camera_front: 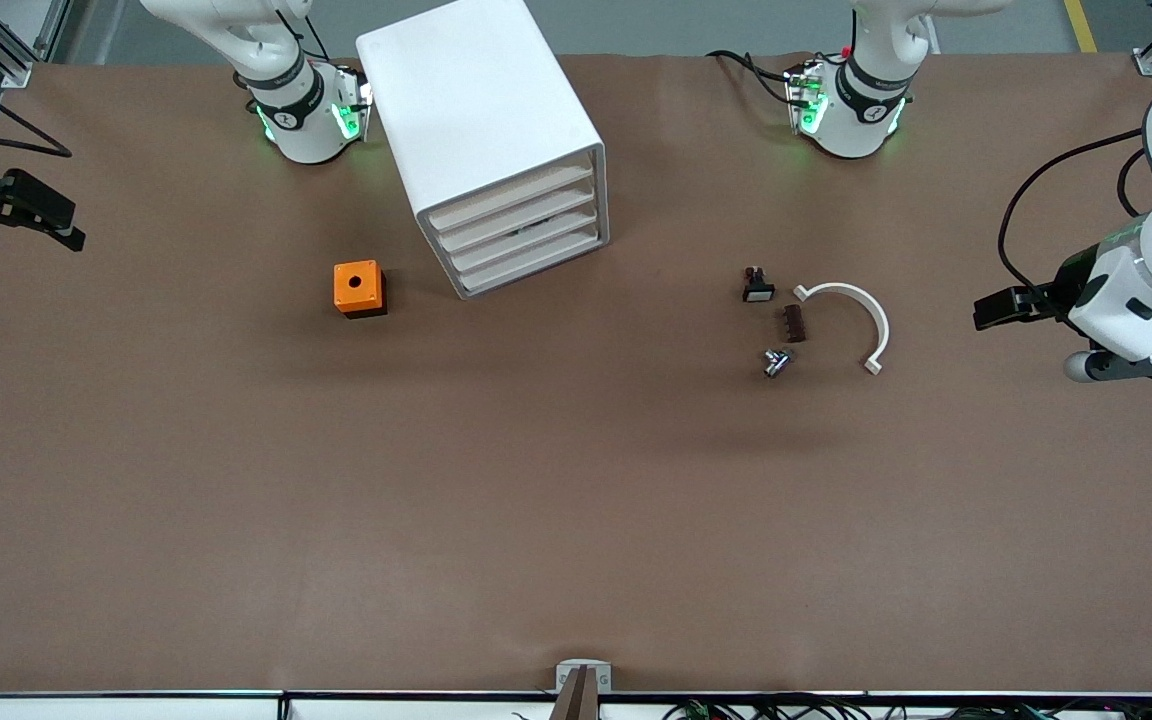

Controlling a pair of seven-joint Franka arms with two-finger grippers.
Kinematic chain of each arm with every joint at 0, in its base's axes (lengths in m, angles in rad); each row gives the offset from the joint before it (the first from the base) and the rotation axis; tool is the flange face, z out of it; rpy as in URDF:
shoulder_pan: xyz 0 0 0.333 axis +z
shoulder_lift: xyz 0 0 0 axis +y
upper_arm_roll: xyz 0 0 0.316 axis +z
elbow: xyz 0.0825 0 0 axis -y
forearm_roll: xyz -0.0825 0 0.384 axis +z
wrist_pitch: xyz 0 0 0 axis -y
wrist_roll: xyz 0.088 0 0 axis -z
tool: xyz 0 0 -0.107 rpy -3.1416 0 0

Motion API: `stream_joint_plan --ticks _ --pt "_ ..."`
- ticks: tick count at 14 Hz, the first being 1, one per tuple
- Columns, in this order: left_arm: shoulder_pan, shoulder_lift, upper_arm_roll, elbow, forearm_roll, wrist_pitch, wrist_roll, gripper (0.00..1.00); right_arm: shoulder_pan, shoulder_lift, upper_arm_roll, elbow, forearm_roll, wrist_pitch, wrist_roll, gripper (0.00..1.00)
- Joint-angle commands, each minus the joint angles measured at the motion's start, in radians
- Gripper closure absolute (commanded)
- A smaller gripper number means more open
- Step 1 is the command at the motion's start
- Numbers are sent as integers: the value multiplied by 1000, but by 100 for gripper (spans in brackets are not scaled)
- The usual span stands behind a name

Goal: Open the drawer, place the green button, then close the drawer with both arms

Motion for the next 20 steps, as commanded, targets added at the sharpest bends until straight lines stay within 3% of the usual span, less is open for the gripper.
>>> stream_joint_plan --ticks 1,4,20 --pt "7 -83 -5 -69 5 49 20 1 3 -27 -2 -23 -13 14 -2 0" --pt "56 -125 -78 -56 4 49 18 1 3 -27 -2 -24 -13 14 -4 0" --pt "70 -139 -69 111 2 -25 58 1 3 -27 -4 -23 -5 10 -5 0"
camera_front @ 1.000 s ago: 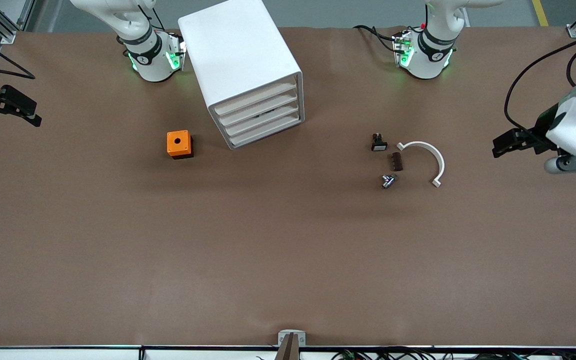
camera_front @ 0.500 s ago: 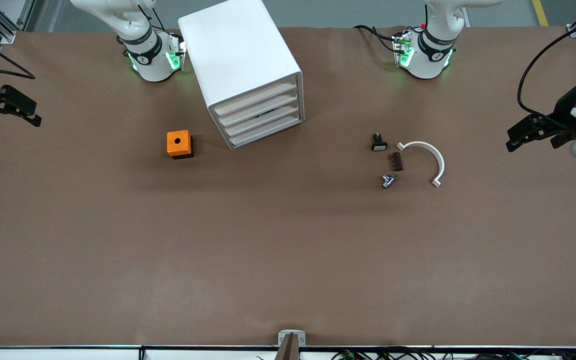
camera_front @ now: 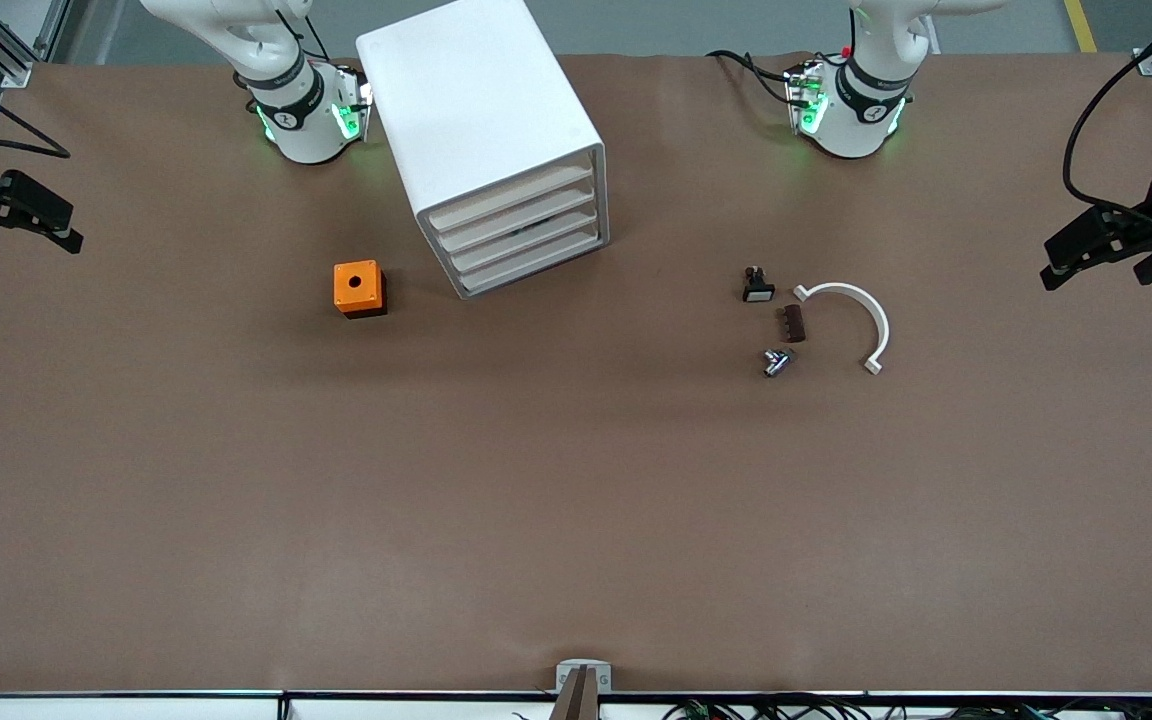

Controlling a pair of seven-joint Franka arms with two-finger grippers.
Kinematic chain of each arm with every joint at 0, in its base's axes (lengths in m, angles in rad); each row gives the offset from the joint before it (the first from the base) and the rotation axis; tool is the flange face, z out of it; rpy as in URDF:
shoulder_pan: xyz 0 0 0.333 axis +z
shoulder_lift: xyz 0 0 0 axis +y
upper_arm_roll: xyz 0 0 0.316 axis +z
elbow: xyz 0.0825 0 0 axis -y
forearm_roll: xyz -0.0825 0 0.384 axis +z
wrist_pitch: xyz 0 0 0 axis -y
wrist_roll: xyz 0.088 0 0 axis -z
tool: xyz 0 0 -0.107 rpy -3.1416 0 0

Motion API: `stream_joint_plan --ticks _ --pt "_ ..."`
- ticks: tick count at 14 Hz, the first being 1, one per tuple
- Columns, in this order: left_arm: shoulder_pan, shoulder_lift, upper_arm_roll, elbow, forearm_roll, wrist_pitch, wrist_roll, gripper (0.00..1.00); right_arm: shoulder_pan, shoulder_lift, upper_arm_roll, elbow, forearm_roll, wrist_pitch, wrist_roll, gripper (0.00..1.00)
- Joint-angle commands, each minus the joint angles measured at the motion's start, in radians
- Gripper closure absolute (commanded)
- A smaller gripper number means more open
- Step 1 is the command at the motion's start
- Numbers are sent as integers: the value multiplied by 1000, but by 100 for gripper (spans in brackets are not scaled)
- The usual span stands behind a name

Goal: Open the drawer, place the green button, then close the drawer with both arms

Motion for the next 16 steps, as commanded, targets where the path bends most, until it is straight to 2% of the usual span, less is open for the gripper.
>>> stream_joint_plan --ticks 1,10,16 --pt "8 -7 -4 16 1 -21 19 1 3 -26 -4 -23 -5 5 -5 0" --pt "0 6 -14 22 -2 -99 13 0 0 -26 -5 -20 5 -9 4 0" --pt "-1 8 -14 22 -2 -103 11 0 1 -28 -5 -20 12 -26 7 0"
